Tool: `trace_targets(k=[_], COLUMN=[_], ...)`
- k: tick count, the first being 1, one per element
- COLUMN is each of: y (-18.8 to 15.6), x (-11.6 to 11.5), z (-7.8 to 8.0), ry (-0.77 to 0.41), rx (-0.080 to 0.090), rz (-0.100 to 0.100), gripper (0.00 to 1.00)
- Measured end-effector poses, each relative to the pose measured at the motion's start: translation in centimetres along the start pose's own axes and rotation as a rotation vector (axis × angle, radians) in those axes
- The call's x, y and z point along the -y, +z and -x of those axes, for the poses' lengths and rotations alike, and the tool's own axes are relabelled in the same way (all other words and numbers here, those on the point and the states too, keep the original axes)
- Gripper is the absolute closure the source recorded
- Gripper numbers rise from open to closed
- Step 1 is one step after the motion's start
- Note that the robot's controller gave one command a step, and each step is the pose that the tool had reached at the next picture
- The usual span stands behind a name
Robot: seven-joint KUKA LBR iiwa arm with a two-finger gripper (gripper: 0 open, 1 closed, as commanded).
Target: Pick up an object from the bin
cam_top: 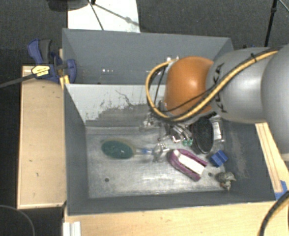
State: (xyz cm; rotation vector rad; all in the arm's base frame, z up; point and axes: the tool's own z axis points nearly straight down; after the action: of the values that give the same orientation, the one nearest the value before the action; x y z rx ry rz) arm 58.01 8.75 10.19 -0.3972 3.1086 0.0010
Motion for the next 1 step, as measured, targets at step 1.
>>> trace_targets(k=[1], y=[-2.23], x=[-1.44], z=[-0.44], ry=[0.184], rx=[0.001], rz=[0.001], gripper=[0.00])
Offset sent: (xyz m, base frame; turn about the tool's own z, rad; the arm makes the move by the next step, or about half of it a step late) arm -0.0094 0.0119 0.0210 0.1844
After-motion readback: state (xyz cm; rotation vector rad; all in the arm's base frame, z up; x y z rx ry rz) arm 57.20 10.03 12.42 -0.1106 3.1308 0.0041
